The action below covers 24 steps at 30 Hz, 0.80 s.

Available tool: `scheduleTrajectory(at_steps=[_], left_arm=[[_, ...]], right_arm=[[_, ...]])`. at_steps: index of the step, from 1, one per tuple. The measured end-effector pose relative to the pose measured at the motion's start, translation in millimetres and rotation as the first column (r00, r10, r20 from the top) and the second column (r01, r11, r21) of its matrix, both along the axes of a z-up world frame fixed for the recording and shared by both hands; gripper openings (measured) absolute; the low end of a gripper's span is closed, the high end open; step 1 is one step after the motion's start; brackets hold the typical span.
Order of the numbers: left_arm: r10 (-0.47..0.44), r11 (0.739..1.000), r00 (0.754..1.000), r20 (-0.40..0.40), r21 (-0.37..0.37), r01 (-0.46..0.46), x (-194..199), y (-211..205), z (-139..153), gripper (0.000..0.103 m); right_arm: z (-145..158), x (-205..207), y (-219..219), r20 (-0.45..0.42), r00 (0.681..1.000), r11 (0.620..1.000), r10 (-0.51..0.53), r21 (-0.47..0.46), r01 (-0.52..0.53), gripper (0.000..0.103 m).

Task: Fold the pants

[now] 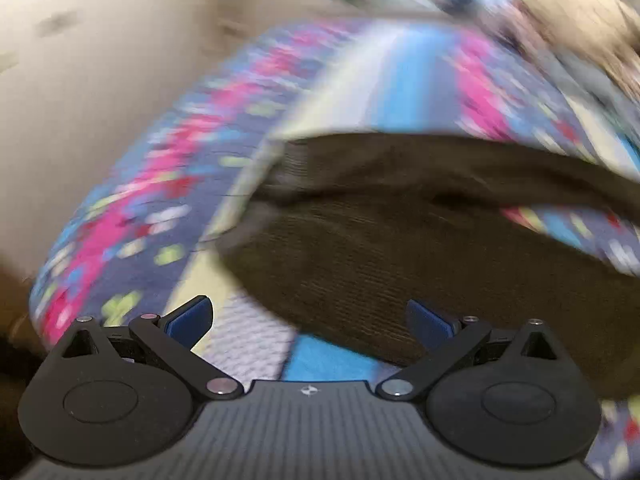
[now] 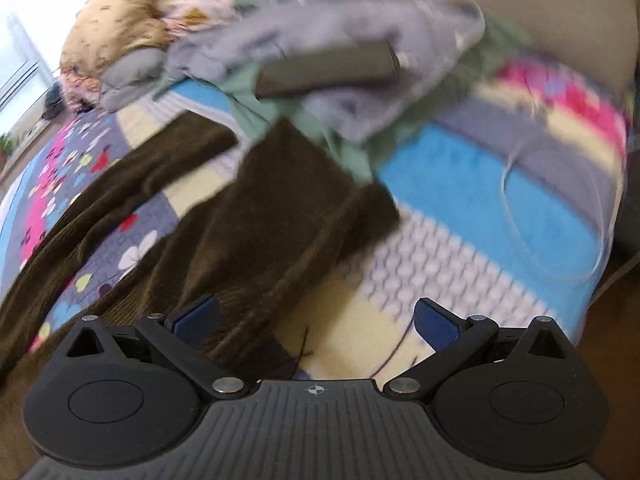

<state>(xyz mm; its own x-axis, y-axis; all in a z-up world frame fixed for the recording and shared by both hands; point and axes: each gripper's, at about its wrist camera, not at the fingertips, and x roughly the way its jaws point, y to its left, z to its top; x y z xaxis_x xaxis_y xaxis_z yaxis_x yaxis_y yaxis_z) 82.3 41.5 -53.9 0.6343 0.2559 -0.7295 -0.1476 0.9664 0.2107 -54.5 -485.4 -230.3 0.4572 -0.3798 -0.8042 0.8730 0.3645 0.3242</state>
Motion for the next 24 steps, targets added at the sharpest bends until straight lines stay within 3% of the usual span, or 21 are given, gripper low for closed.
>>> scheduleTrajectory(at_steps=[1,3,4,6,7,8,9,12,15,16,18,20,22,24], left_arm=[[0.015,1.0,1.0,-0.027,-0.006,-0.015,-6,5,-1,0.103],[0.009,0.999,0.995,-0.098,-0.042,-0.014,-5,14,10,0.103],[0.051,0.996,0.997,-0.052,-0.071,-0.055,-9,21,20,0.103],[0.117,0.987,0.993,0.003,-0.115,-0.115,-14,26,30,0.103],[0.119,0.983,0.993,-0.008,-0.139,-0.119,-14,26,32,0.103],[0.106,0.982,0.994,-0.029,-0.155,-0.109,-11,26,35,0.103],[0.078,0.983,0.996,-0.045,-0.16,-0.085,-9,21,38,0.103],[0.009,0.994,1.0,0.002,-0.113,-0.009,-14,2,52,0.103],[-0.079,0.994,0.997,0.015,-0.08,0.08,-18,-23,57,0.103],[-0.101,0.992,0.995,0.015,-0.074,0.102,-22,-29,56,0.103],[-0.138,0.989,0.99,0.015,-0.061,0.138,-31,-40,51,0.103],[-0.154,0.987,0.988,0.006,-0.047,0.154,-37,-45,45,0.103],[-0.155,0.987,0.988,0.014,-0.043,0.155,-39,-43,44,0.103],[-0.133,0.99,0.991,0.033,-0.052,0.135,-41,-37,47,0.103]], right_arm=[[-4,4,-6,0.003,0.999,0.998,-0.041,0.04,0.041,0.103],[-9,32,-28,-0.028,0.999,0.996,0.033,0.082,-0.03,0.103],[-12,49,-38,-0.063,0.995,0.995,0.073,0.073,-0.068,0.102],[-22,69,-48,-0.092,0.992,0.995,0.081,0.07,-0.075,0.087],[-28,73,-53,-0.071,0.993,0.993,0.09,0.085,-0.084,0.041],[-31,74,-58,-0.099,0.992,0.994,0.082,0.086,-0.073,0.008],[-30,68,-61,-0.094,0.993,0.995,0.064,0.082,-0.056,0.007],[-18,31,-58,-0.047,0.997,0.998,0.054,0.02,-0.053,0.007],[-31,13,-54,-0.082,0.99,0.993,0.115,0.007,-0.115,0.009],[-42,12,-55,-0.122,0.984,0.992,0.128,0.025,-0.126,0.014],[-50,0,-59,-0.157,0.984,0.996,0.081,0.042,-0.075,0.038],[-38,-18,-53,-0.113,0.992,0.998,0.06,0.018,-0.059,0.064],[-16,-33,-42,-0.074,0.991,0.993,0.112,-0.036,-0.114,0.08],[7,-41,-29,-0.053,0.982,0.977,0.179,-0.109,-0.184,0.085]])
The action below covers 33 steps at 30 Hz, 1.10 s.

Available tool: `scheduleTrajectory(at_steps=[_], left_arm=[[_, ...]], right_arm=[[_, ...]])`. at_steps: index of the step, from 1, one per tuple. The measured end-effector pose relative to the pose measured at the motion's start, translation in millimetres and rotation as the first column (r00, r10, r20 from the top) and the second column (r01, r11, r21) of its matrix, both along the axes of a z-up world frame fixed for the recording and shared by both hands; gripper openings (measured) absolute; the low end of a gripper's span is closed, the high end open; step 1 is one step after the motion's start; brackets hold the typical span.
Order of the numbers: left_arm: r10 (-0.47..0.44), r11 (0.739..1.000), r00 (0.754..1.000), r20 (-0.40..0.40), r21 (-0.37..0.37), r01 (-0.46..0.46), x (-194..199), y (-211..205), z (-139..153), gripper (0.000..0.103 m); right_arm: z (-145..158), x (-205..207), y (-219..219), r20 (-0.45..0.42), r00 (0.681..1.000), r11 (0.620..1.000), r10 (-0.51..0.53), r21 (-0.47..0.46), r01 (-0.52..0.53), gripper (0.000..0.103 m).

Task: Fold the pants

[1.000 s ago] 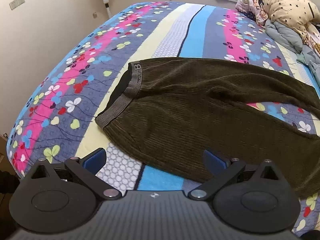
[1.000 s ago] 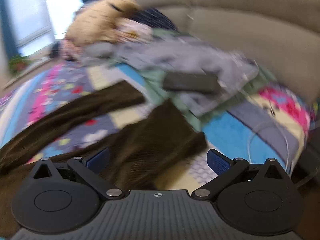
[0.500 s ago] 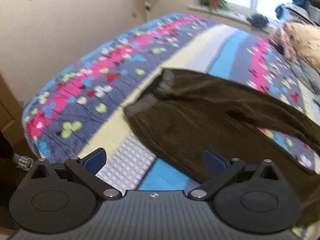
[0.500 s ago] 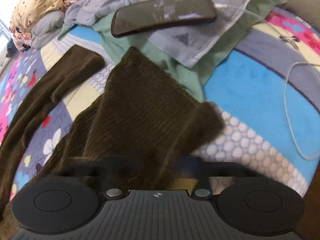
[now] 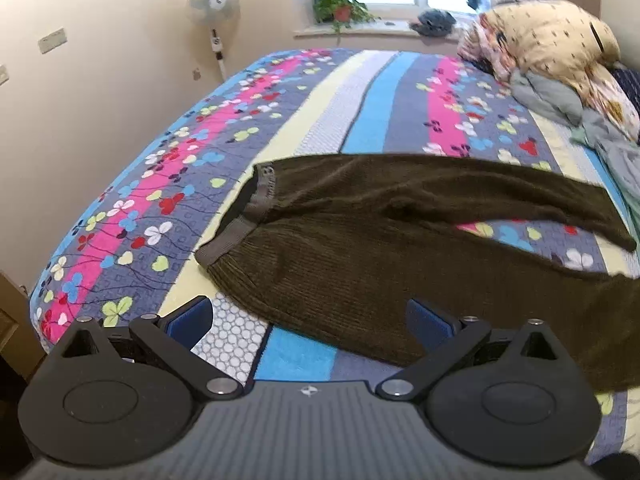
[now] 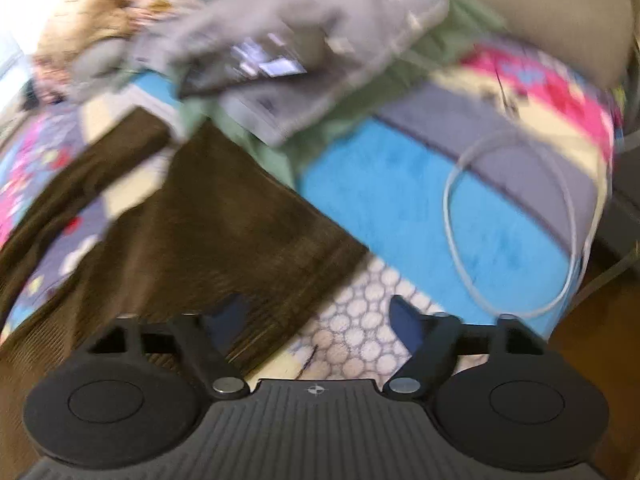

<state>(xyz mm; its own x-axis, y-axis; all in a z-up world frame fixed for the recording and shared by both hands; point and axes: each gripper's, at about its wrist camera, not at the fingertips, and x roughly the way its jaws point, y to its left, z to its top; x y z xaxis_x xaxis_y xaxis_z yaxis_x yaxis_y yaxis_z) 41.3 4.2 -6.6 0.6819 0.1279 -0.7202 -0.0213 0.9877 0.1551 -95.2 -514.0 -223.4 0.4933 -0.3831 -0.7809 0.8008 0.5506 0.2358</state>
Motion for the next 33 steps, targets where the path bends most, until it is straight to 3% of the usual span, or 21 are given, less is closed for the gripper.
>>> scheduleTrajectory(at_steps=[5,9,12,15,19,33], left_arm=[[0.03,0.999,0.998,0.052,0.019,-0.031,-8,19,13,0.103],[0.048,0.998,0.997,0.065,0.039,-0.05,-13,31,17,0.103],[0.064,0.998,0.996,0.069,0.012,-0.065,-16,48,21,0.103],[0.08,0.997,0.994,0.076,0.007,-0.08,-18,63,21,0.103],[0.112,0.994,0.991,0.071,-0.023,-0.11,-17,83,15,0.103],[0.136,0.99,0.991,-0.011,-0.024,-0.136,13,116,-30,0.103]], right_arm=[[57,-10,56,0.12,0.975,0.979,0.186,-0.107,-0.173,0.088],[94,-2,123,0.21,0.9,0.923,0.382,-0.138,-0.36,0.09],[114,1,159,0.261,0.844,0.883,0.469,-0.161,-0.441,0.093],[129,-1,183,0.264,0.81,0.851,0.524,-0.21,-0.482,0.096],[139,-4,202,0.248,0.792,0.827,0.558,-0.236,-0.51,0.098],[140,20,233,0.161,0.792,0.801,0.588,-0.251,-0.544,0.099]])
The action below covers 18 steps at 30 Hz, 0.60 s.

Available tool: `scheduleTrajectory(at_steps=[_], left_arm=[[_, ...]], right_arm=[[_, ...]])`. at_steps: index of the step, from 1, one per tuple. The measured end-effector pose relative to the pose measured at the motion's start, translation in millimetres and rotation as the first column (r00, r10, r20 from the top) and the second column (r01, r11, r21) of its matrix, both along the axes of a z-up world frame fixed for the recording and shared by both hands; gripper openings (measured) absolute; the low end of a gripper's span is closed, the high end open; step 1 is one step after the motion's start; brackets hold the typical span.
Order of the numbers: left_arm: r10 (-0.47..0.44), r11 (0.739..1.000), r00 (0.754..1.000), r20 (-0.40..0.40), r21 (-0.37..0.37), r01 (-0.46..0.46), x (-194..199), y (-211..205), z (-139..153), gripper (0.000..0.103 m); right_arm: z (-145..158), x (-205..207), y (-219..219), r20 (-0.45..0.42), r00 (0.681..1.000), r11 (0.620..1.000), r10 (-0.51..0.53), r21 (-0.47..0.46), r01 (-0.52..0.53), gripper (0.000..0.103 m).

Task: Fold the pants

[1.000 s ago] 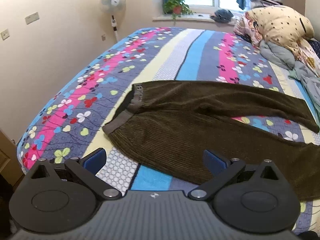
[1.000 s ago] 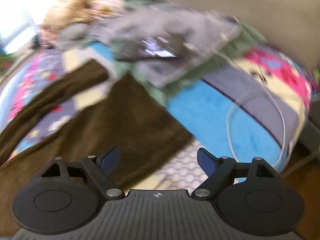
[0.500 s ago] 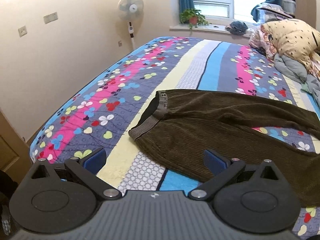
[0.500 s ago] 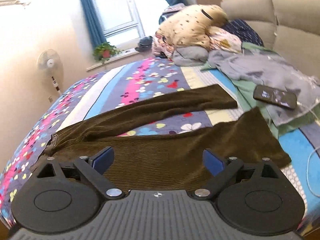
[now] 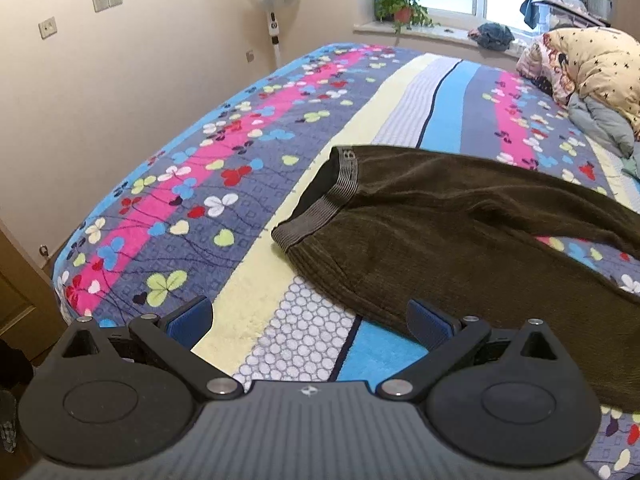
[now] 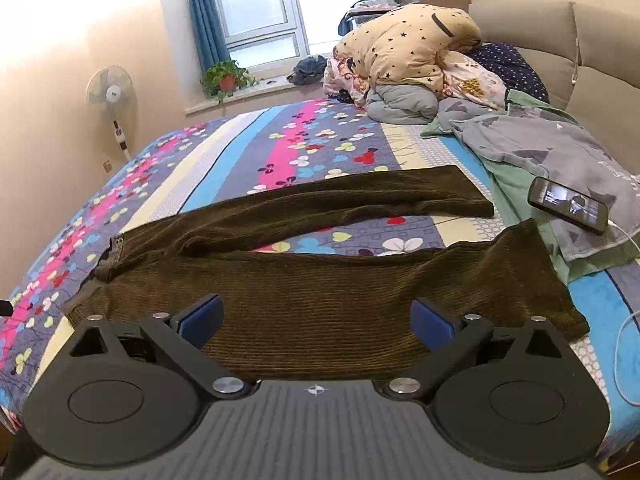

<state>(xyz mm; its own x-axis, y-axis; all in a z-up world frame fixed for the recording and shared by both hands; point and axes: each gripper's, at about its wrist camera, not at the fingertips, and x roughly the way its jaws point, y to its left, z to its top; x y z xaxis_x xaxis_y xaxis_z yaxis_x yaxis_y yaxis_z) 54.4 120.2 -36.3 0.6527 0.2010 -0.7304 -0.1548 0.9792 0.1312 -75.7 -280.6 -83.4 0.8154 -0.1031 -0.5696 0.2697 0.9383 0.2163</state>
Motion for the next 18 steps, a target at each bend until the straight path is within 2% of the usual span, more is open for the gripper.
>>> scheduleTrajectory(at_steps=[4,7,8,10,11,12,13,14,15,16,18], left_arm=[[0.005,1.0,0.999,-0.038,-0.007,-0.005,10,6,-12,0.103],[0.025,0.999,0.997,-0.069,-0.029,-0.027,2,12,-6,0.103],[0.052,0.998,0.996,-0.078,-0.037,-0.055,-11,14,5,0.103],[0.076,0.996,0.995,-0.067,-0.044,-0.079,-38,12,27,0.103],[0.082,0.996,0.994,-0.074,-0.011,-0.083,-52,7,39,0.103],[0.078,0.996,0.994,-0.073,0.038,-0.076,-65,0,52,0.103],[0.076,0.994,0.995,-0.061,0.082,-0.071,-75,-6,63,0.103],[0.082,0.991,0.996,-0.026,0.109,-0.079,-87,-11,75,0.103],[0.085,0.991,0.996,0.007,0.101,-0.085,-96,-14,85,0.103],[0.069,0.995,0.997,0.026,0.072,-0.071,-101,-17,93,0.103],[0.009,1.0,0.999,0.038,0.016,-0.009,-99,-22,104,0.103]], right_arm=[[-2,11,5,-0.026,1.0,1.0,-0.018,-0.012,0.018,0.1],[1,24,11,-0.043,0.999,1.0,0.004,0.009,-0.004,0.099],[5,33,13,-0.049,0.998,0.998,0.05,0.04,-0.048,0.099],[19,61,9,-0.017,0.975,0.969,0.223,0.11,-0.22,0.099],[27,74,6,0.01,0.958,0.951,0.287,0.116,-0.286,0.099],[39,90,3,0.054,0.928,0.924,0.369,0.09,-0.373,0.099],[52,101,1,0.096,0.896,0.899,0.433,0.022,-0.437,0.099],[64,107,0,0.127,0.883,0.892,0.451,-0.057,-0.448,0.099],[77,110,-2,0.14,0.886,0.894,0.442,-0.148,-0.423,0.099],[91,106,-7,0.145,0.903,0.907,0.404,-0.196,-0.374,0.098],[120,82,-32,0.229,0.91,0.935,0.345,-0.169,-0.312,0.101]])
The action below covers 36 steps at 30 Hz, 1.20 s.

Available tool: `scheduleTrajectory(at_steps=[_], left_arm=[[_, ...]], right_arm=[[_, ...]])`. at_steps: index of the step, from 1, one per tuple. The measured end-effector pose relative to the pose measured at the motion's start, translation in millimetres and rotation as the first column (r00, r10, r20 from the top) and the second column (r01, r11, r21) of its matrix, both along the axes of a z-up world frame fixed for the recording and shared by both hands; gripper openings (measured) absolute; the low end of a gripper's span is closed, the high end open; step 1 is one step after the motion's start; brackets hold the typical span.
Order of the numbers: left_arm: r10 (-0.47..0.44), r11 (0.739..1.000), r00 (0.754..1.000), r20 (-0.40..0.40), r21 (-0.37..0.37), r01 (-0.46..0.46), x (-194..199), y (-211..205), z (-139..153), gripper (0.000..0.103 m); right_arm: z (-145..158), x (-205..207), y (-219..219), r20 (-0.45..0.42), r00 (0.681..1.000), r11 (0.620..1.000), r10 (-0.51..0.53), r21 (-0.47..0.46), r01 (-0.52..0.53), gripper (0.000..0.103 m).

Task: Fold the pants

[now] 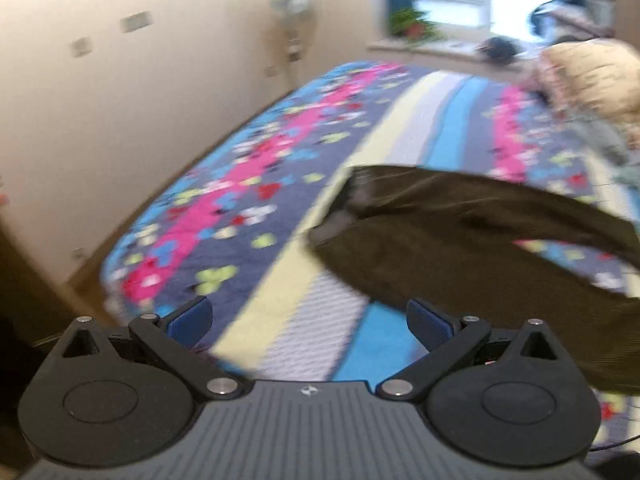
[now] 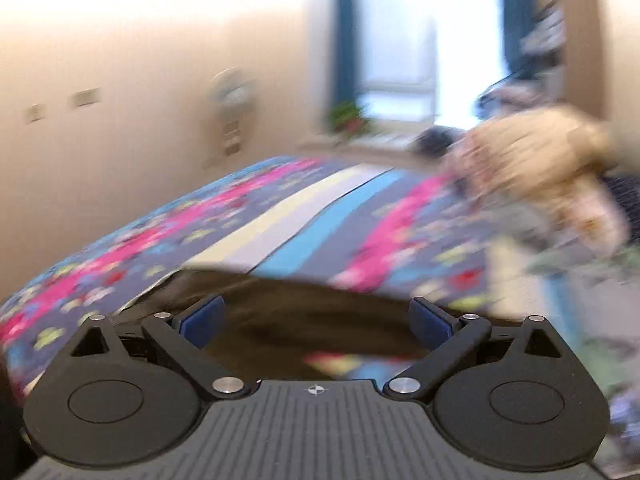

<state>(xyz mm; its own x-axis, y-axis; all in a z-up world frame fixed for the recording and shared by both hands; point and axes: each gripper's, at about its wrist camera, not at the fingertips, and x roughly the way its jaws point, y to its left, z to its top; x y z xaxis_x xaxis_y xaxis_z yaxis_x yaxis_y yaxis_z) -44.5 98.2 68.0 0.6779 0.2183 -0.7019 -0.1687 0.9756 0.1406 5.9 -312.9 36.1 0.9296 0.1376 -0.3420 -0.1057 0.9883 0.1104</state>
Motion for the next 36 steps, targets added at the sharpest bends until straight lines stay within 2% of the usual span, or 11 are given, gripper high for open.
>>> scheduleTrajectory(at_steps=[3,7,12,15,17,21,25,28,31,34,36], left_arm=[[-0.079,0.994,0.995,0.055,-0.066,0.083,2,3,8,0.103],[-0.231,0.97,0.968,0.094,-0.055,0.237,18,0,2,0.103],[-0.406,0.909,0.914,0.024,-0.094,0.406,105,-17,-14,0.103],[-0.38,0.924,0.924,0.042,-0.028,0.381,152,-10,-1,0.103],[-0.329,0.944,0.943,0.054,-0.003,0.33,167,5,18,0.103],[-0.279,0.956,0.96,-0.024,-0.099,0.276,185,29,58,0.103],[-0.299,0.948,0.942,-0.155,-0.163,0.274,206,22,82,0.103],[-0.311,0.944,0.938,-0.154,-0.167,0.286,223,6,93,0.103],[-0.314,0.945,0.94,-0.135,-0.137,0.296,245,-16,82,0.103],[-0.275,0.961,0.95,-0.146,-0.009,0.276,281,-36,50,0.103],[-0.265,0.958,0.949,-0.171,0.068,0.279,309,-47,23,0.103]], right_arm=[[25,-19,-16,-0.004,0.996,0.995,-0.093,0.045,0.093,0.102],[33,-53,-1,0.03,0.974,0.972,-0.222,0.086,0.219,0.102],[11,-66,14,-0.071,0.958,0.953,-0.277,0.104,0.283,0.103],[4,-22,27,-0.168,0.936,0.937,-0.309,0.118,0.33,0.103],[20,15,39,-0.218,0.936,0.944,-0.276,0.121,0.307,0.102],[77,47,68,-0.25,0.947,0.962,-0.204,0.128,0.241,0.102],[114,56,69,-0.358,0.9,0.937,-0.25,0.143,0.318,0.102],[117,61,63,-0.417,0.869,0.933,-0.265,0.115,0.34,0.102],[102,84,43,-0.439,0.859,0.944,-0.262,0.07,0.324,0.102],[76,112,5,-0.453,0.845,0.943,-0.283,0.031,0.332,0.102],[57,128,-28,-0.472,0.828,0.935,-0.303,0.023,0.355,0.102]])
